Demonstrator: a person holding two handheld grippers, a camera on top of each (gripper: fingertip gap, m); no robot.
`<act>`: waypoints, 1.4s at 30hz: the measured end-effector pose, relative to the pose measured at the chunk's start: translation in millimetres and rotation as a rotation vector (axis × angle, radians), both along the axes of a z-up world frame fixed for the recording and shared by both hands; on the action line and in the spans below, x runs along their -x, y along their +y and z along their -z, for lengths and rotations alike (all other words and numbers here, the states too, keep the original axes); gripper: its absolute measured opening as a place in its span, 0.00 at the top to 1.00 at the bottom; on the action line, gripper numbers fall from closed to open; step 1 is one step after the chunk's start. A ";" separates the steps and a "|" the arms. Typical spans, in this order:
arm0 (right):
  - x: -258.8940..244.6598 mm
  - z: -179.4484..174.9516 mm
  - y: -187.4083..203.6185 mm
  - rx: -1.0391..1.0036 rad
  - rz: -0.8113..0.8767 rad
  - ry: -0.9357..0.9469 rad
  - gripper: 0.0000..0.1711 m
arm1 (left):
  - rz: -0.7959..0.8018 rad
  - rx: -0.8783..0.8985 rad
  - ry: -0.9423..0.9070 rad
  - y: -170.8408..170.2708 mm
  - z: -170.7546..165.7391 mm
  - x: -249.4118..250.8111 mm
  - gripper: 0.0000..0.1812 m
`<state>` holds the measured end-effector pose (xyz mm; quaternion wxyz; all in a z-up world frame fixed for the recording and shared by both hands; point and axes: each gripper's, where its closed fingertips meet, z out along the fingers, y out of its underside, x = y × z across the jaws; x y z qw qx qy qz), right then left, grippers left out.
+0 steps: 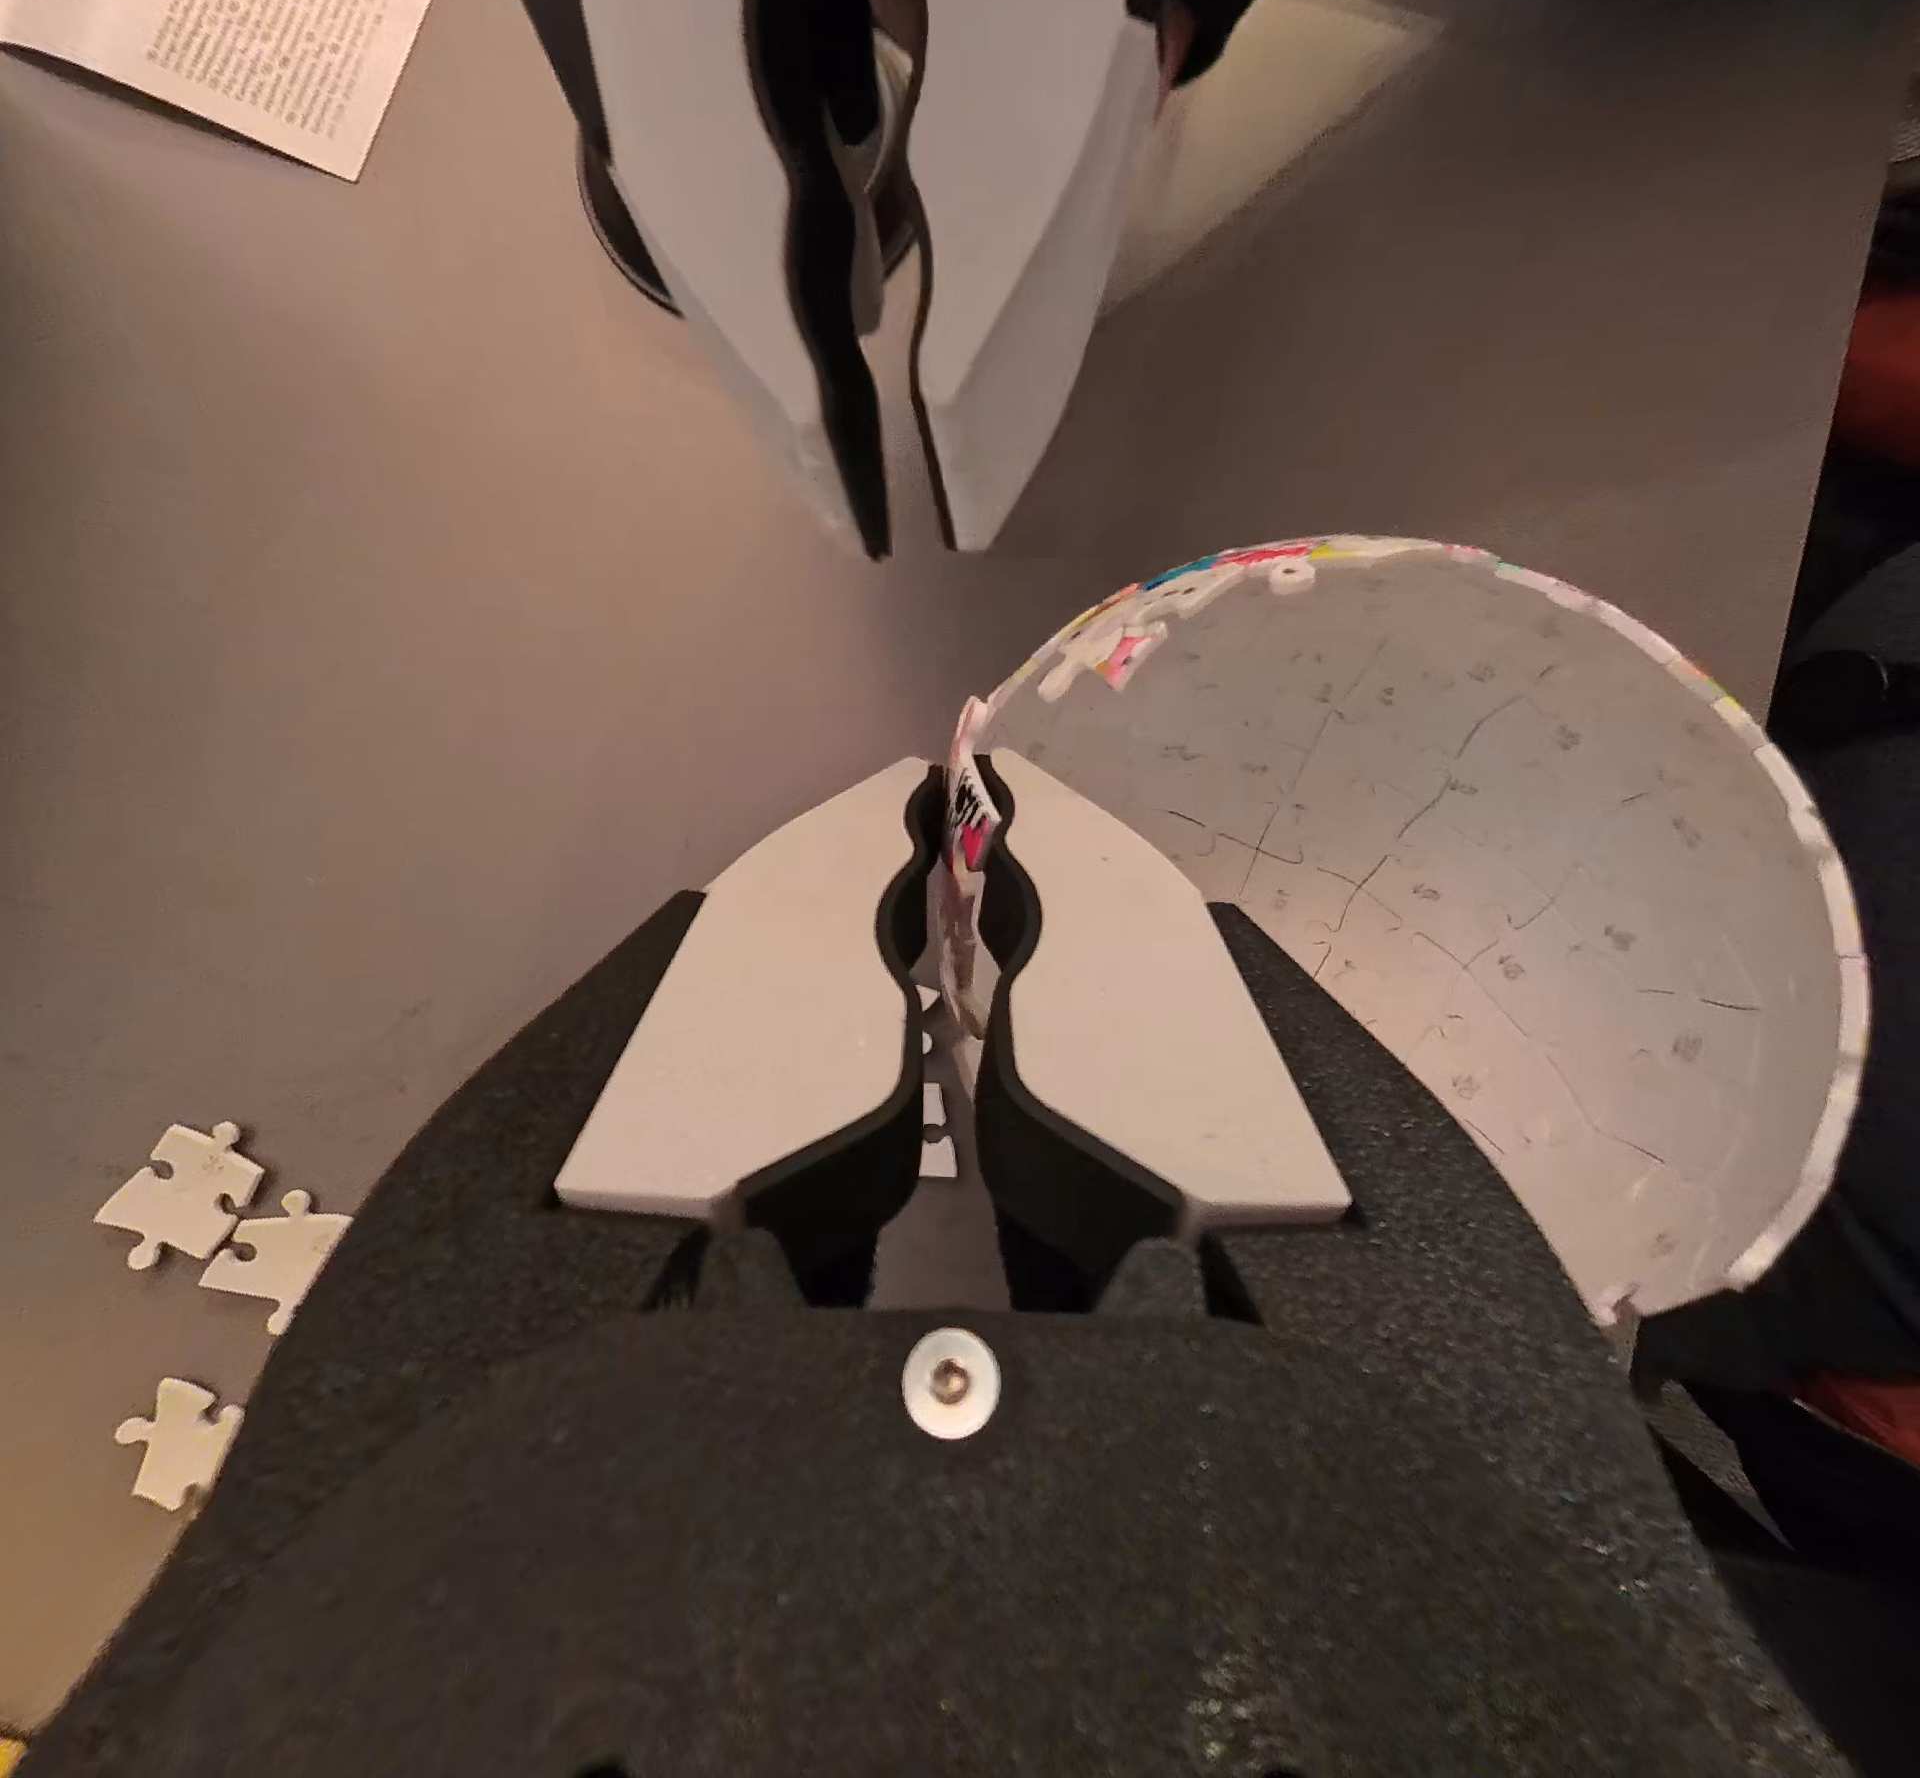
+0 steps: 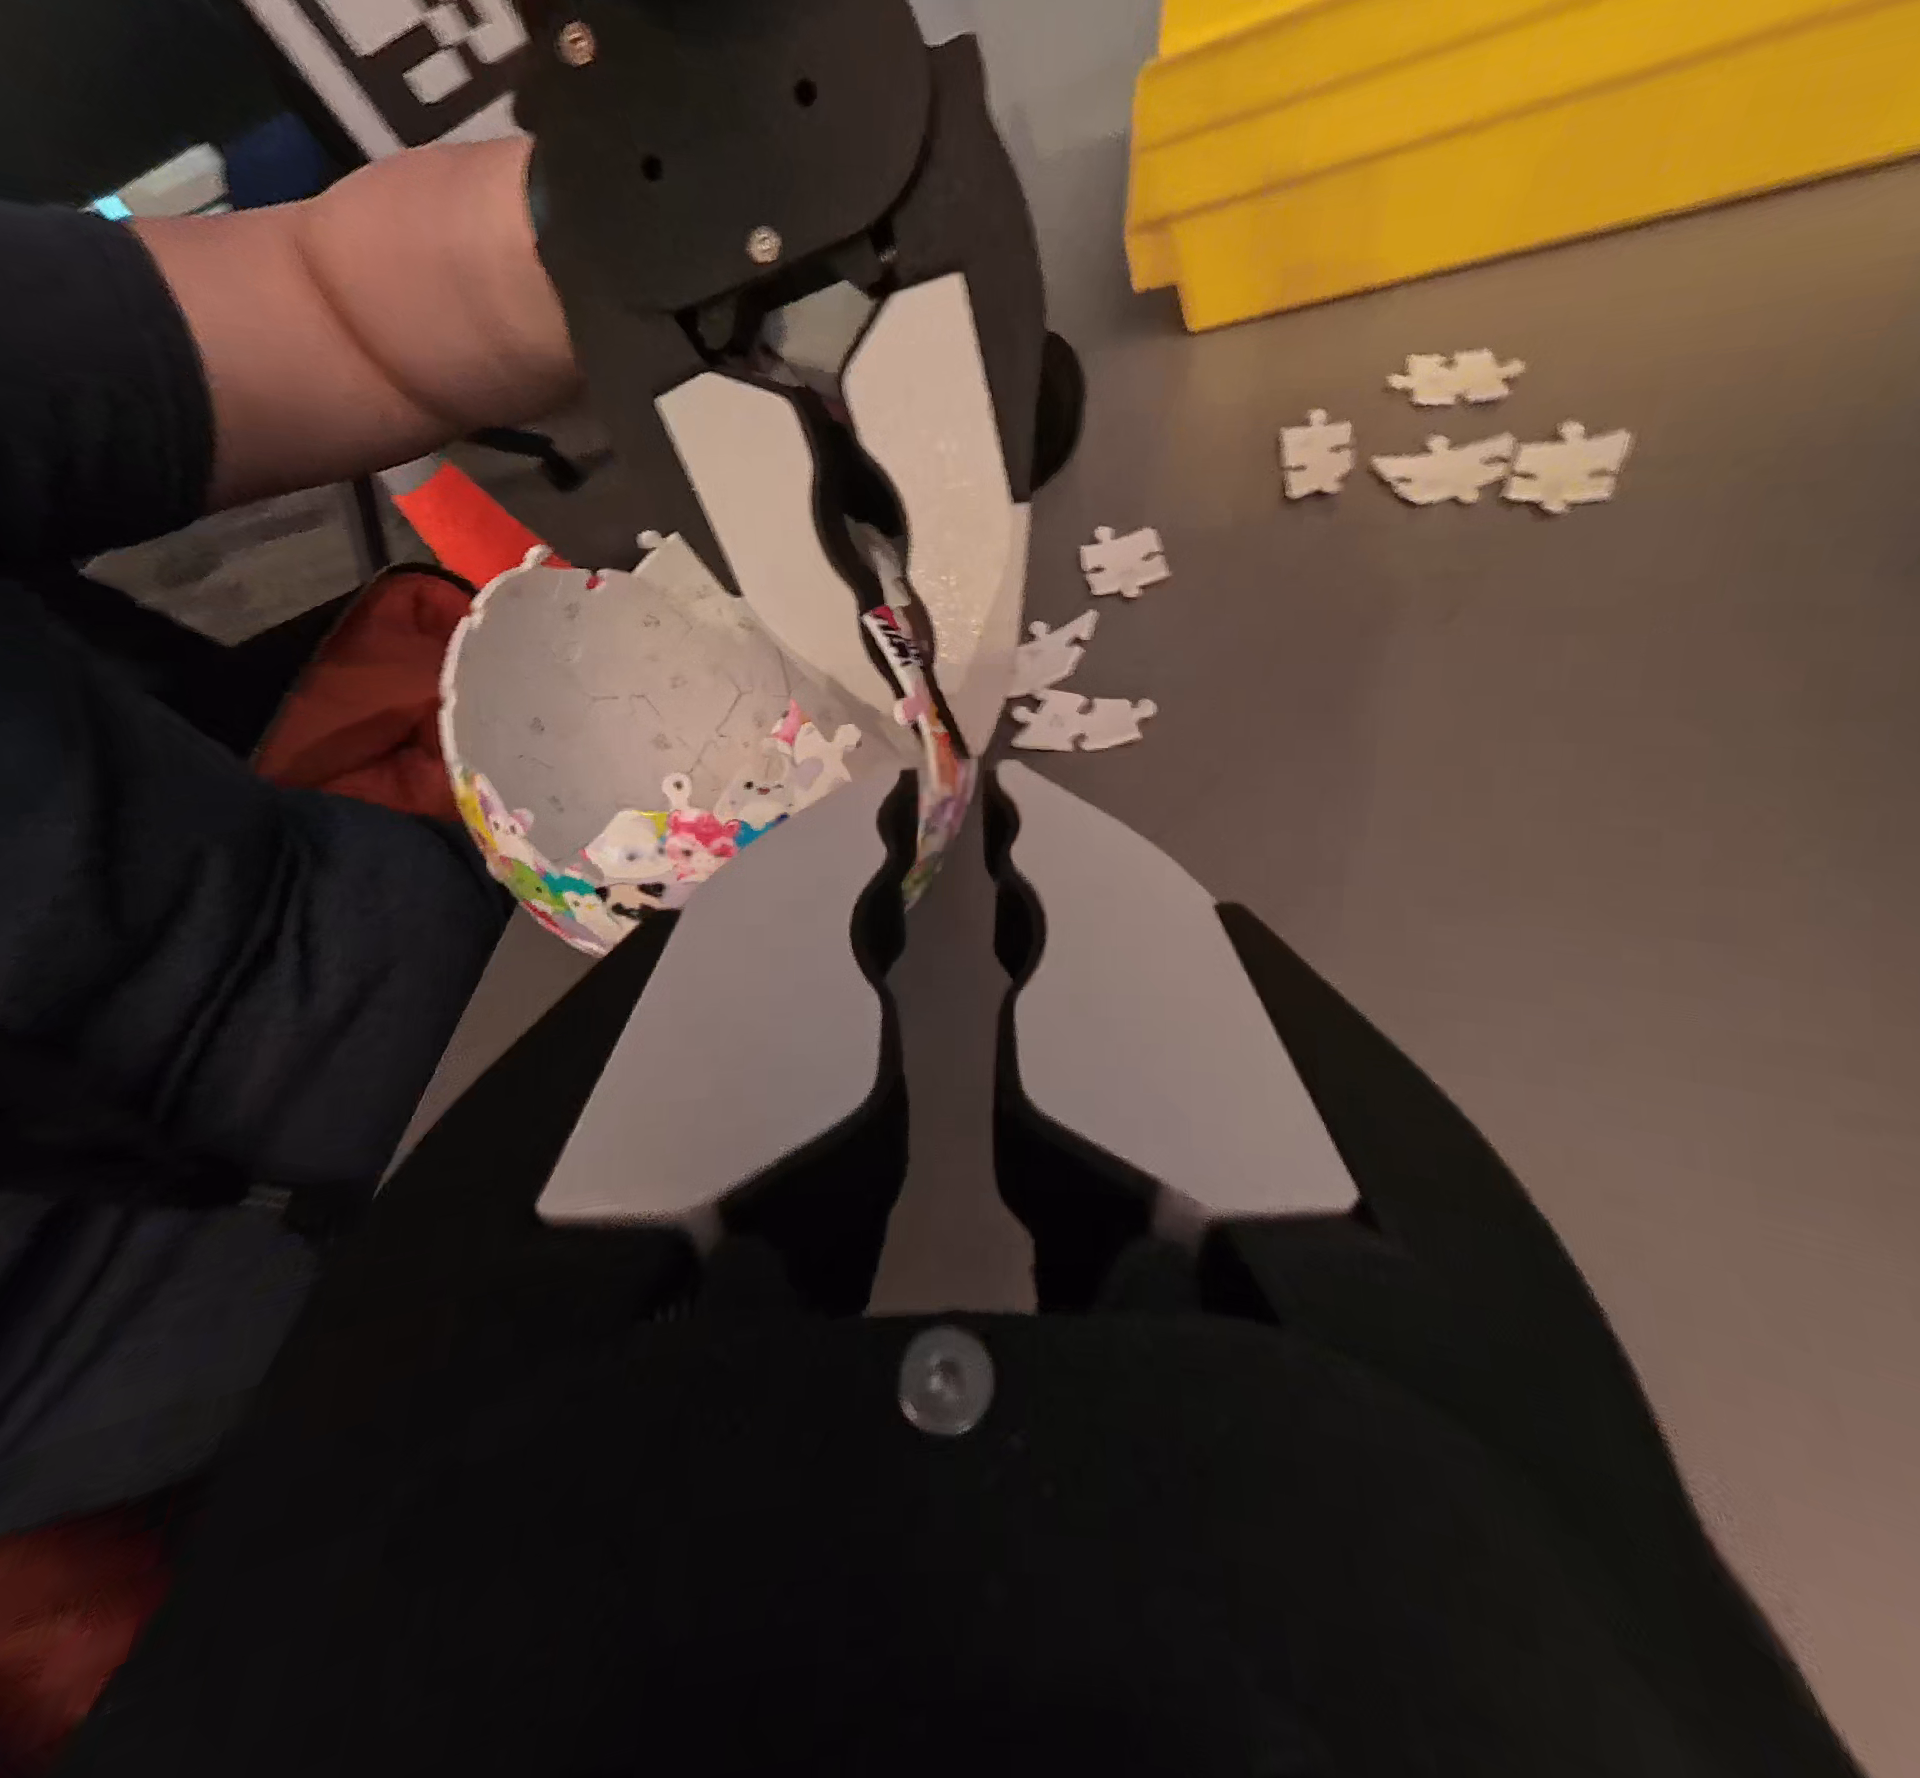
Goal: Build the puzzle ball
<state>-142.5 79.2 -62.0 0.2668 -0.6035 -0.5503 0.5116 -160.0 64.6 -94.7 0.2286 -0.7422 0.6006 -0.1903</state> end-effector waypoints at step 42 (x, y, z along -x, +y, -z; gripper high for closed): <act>16.2 24.4 -8.7 -0.026 -0.199 -0.128 0.97 | 0.000 -0.042 0.015 8.0 5.8 -1.9 0.91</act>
